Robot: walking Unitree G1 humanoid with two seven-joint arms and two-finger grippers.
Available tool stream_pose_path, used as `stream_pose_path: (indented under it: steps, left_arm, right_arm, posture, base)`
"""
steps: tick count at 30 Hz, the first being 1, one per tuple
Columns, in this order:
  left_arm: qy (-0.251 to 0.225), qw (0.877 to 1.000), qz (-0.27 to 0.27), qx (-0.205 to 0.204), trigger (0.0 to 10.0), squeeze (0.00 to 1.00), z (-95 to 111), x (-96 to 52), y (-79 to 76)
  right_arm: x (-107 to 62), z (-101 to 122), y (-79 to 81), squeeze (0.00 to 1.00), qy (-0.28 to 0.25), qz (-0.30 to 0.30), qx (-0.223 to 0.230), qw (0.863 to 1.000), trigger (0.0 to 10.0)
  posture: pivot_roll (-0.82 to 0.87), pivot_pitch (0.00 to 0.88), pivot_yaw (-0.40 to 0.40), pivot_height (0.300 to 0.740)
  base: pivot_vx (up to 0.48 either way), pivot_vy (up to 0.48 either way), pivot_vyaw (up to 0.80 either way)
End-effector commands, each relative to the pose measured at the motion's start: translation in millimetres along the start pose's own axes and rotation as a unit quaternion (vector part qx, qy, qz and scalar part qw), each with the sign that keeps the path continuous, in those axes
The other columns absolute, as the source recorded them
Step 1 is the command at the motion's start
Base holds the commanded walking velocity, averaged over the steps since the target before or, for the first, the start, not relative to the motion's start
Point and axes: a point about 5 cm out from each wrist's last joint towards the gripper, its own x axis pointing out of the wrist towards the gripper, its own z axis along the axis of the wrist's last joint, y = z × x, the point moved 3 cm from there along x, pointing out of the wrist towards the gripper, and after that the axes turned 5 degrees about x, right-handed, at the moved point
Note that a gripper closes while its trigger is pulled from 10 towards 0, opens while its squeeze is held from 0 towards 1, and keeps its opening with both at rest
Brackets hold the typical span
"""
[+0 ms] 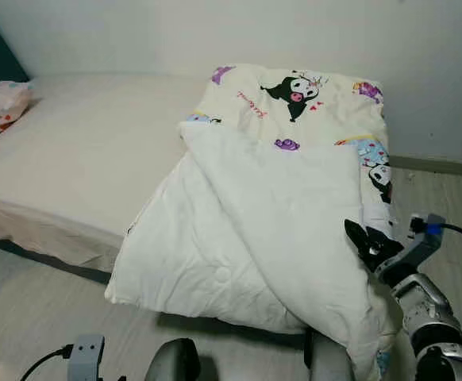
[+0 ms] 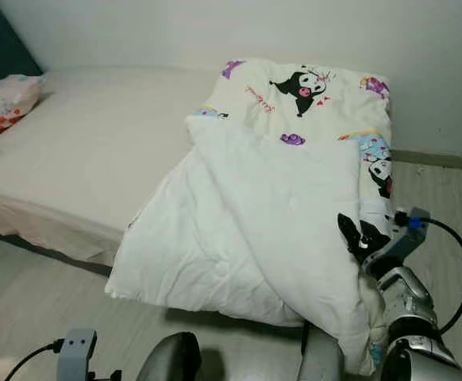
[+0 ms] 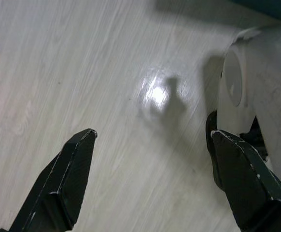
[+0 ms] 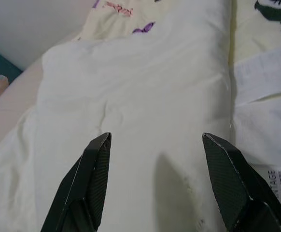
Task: Clean up the room
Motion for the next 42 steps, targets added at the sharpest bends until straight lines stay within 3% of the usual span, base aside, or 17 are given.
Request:
stream_pose_path:
  steps: [1,5,7,10,17,20,21,22,29,33,36,37,38,39,40,41,42]
  left_arm:
    - [0.010,1.000,0.011,0.009,10.0,0.00,-6,-3.8,11.7]
    - [0.010,1.000,0.011,0.009,10.0,0.00,-6,-3.8,11.7]
    - [0.009,1.000,-0.005,0.022,10.0,0.00,-9,-5.0,8.6]
    - [0.008,0.999,-0.015,0.034,10.0,0.00,-12,-7.4,10.7]
    - [0.014,0.999,-0.012,0.044,10.0,0.00,-21,-14.6,24.8]
    - [0.016,0.999,-0.009,0.046,10.0,0.00,-23,-16.2,27.9]
    - [0.017,0.999,-0.010,0.047,10.0,0.00,-23,-16.2,27.7]
    - [0.017,0.999,-0.012,0.047,10.0,0.00,-23,-15.8,25.9]
    - [0.018,0.999,-0.019,0.047,10.0,0.00,-23,-13.9,19.2]
    - [0.020,0.998,-0.029,0.047,10.0,0.00,-23,-11.3,9.3]
    - [0.026,0.998,-0.030,0.046,10.0,0.00,-26,-10.8,5.5]
    - [0.026,0.998,-0.030,0.046,10.0,0.00,-26,-10.8,5.5]
    - [0.029,0.998,-0.030,0.044,10.0,0.00,-27,-10.9,4.9]
    - [0.029,0.998,-0.030,0.044,10.0,0.00,-27,-10.9,4.9]
    - [0.033,0.998,-0.028,0.043,10.0,0.00,-29,-11.2,4.5]
    - [0.033,0.998,-0.028,0.043,10.0,0.00,-29,-11.2,4.5]
    - [0.036,0.998,-0.027,0.041,10.0,0.00,-31,-11.3,3.8]
  right_arm:
    - [0.4,-8,1.9,0.00,0.013,0.000,0.003,1.000,10.0]
    - [0.4,-8,1.9,0.00,0.013,0.000,0.003,1.000,10.0]
    - [5.7,-12,-1.3,0.00,0.023,-0.055,-0.021,0.998,10.0]
    - [9.0,-11,-2.0,0.00,0.015,-0.085,-0.027,0.996,10.0]
    - [11.1,-14,1.8,0.00,0.019,-0.075,-0.011,0.997,10.0]
    - [15.1,-16,12.2,0.00,0.026,-0.034,-0.005,0.999,10.0]
    - [17.6,-15,17.9,0.00,0.025,-0.014,-0.008,1.000,7.5]
    - [20.5,-13,24.4,0.00,0.023,0.007,-0.019,1.000,0.3]
    - [23.0,-9,29.0,0.00,0.018,0.021,-0.034,0.999,0.0]
    - [25.7,-2,38.2,0.00,0.017,0.062,-0.057,0.996,0.0]
    - [28.3,-9,57.8,0.00,0.041,0.128,-0.089,0.987,0.0]
    - [28.3,-9,57.8,0.00,0.041,0.128,-0.089,0.987,0.0]
    - [29.1,-15,68.8,0.00,0.052,0.161,-0.094,0.981,0.0]
    - [29.1,-15,68.8,0.00,0.052,0.161,-0.094,0.981,0.0]
    - [29.1,-26,86.4,0.00,0.071,0.209,-0.099,0.970,0.0]
    - [29.1,-26,86.4,0.00,0.071,0.209,-0.099,0.970,0.0]
    - [26.0,-42,107.5,0.00,0.098,0.267,-0.103,0.953,0.0]
  posture:
    - [-0.04,0.184,0.145,0.525]
    - [-0.04,0.184,0.145,0.525]
    - [0.01,0.227,0.168,0.525]
    - [0.03,0.240,0.178,0.525]
    - [0.06,0.257,0.191,0.525]
    - [0.06,0.257,0.192,0.525]
    - [0.06,0.257,0.191,0.525]
    - [0.05,0.257,0.189,0.525]
    - [0.03,0.252,0.183,0.525]
    - [0.02,0.240,0.174,0.525]
    - [0.00,0.225,0.163,0.525]
    - [0.00,0.225,0.163,0.525]
    - [-0.01,0.218,0.158,0.525]
    - [-0.01,0.218,0.158,0.525]
    - [-0.02,0.210,0.152,0.525]
    - [-0.02,0.210,0.152,0.525]
    - [-0.03,0.201,0.145,0.525]
  base:
    - [0.000,0.000,0.00]
    - [0.000,0.000,0.00]
    - [0.000,0.000,0.00]
    - [0.000,0.000,0.00]
    - [0.000,0.000,0.00]
    - [0.000,0.000,0.00]
    - [0.000,0.000,0.00]
    - [0.000,0.000,0.00]
    - [0.000,0.000,0.00]
    - [0.000,0.000,0.00]
    - [0.000,0.000,0.00]
    - [0.000,0.000,0.00]
    - [0.000,0.000,0.00]
    - [0.000,0.000,0.00]
    - [0.000,0.000,0.00]
    - [0.000,0.000,0.00]
    - [0.000,0.000,0.00]
